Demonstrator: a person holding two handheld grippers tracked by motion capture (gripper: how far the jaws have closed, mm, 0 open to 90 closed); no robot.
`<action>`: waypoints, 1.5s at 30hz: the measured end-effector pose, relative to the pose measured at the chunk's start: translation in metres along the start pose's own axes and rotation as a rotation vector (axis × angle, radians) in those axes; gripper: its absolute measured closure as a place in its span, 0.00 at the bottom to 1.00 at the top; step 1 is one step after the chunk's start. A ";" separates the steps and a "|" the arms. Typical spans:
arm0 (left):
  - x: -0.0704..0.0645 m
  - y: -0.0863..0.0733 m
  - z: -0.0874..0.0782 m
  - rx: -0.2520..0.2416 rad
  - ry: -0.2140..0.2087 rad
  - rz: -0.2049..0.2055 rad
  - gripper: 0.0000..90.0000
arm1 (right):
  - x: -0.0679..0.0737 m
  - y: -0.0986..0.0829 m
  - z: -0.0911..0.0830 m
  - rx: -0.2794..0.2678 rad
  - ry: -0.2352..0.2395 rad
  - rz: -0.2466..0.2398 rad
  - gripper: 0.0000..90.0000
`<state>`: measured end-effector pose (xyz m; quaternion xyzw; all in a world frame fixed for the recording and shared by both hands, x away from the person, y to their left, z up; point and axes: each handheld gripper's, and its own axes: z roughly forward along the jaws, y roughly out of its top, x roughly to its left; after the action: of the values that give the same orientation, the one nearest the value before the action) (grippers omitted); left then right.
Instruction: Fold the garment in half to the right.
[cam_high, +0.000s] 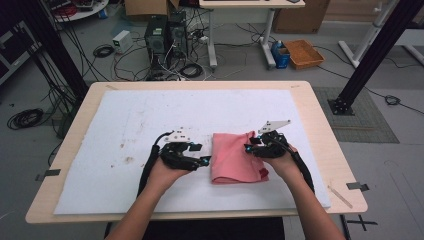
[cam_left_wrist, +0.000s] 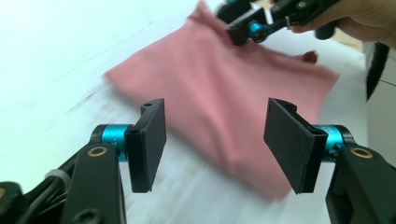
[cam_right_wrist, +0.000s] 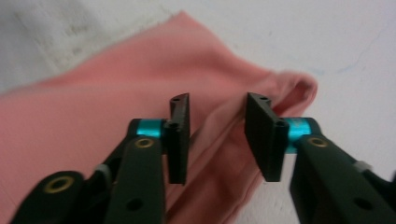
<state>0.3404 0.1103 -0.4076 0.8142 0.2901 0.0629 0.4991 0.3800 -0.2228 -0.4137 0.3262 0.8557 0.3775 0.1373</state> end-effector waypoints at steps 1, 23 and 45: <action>0.002 -0.004 -0.004 -0.004 0.011 -0.010 0.43 | 0.000 -0.003 0.002 0.013 -0.005 0.003 0.75; 0.014 -0.026 -0.025 0.018 0.069 -0.032 0.43 | -0.014 -0.039 -0.013 -0.057 -0.041 0.106 0.76; 0.028 -0.035 -0.033 0.025 0.139 -0.051 0.39 | 0.036 -0.069 -0.055 -0.041 -0.017 -0.004 0.99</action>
<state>0.3363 0.1627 -0.4256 0.8063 0.3453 0.1033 0.4691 0.2953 -0.2645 -0.4268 0.3247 0.8473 0.3918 0.1520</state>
